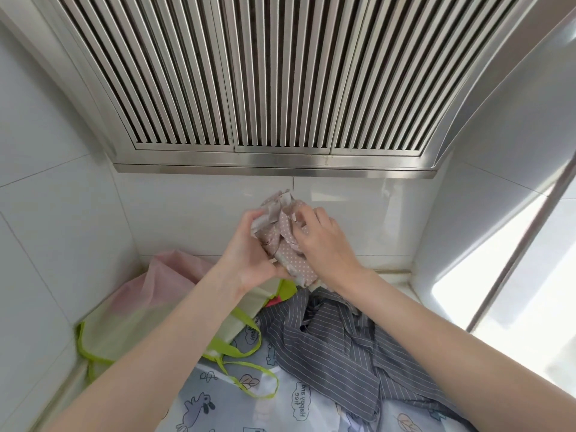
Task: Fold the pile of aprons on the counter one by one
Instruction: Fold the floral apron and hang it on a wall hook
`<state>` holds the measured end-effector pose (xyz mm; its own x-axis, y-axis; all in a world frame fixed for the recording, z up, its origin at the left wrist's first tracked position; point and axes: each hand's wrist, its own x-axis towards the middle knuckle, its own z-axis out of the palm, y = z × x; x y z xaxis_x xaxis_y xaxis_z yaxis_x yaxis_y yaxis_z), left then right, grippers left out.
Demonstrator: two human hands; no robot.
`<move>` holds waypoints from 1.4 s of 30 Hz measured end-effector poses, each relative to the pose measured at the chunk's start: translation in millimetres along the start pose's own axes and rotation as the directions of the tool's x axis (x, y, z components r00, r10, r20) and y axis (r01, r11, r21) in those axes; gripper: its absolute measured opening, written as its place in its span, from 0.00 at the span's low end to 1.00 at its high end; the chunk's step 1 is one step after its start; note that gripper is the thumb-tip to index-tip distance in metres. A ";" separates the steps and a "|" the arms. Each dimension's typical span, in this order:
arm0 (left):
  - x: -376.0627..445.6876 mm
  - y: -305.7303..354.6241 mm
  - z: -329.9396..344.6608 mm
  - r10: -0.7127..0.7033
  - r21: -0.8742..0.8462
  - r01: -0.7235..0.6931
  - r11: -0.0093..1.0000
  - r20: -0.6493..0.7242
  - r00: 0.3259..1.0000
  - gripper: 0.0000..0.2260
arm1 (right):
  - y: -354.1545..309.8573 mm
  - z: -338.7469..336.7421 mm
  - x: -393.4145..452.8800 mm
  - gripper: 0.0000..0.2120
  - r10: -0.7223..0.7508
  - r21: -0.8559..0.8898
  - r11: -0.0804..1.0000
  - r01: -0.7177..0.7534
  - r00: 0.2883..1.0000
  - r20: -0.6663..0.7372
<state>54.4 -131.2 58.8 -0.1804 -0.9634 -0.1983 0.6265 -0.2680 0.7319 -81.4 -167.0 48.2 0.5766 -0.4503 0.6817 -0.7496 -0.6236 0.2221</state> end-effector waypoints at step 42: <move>-6.5 -6.8 13.8 0.090 -0.174 -0.054 0.983 0.203 0.975 0.31 | 69.3 -19.7 12.9 0.26 0.232 0.602 -0.540 -0.588 0.584 0.778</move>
<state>40.8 -123.1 64.1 -0.2741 -0.9617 0.0048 0.7576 -0.2128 0.6170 -132.2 -203.5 86.2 0.4161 -0.9046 -0.0929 0.2614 0.2169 -0.9405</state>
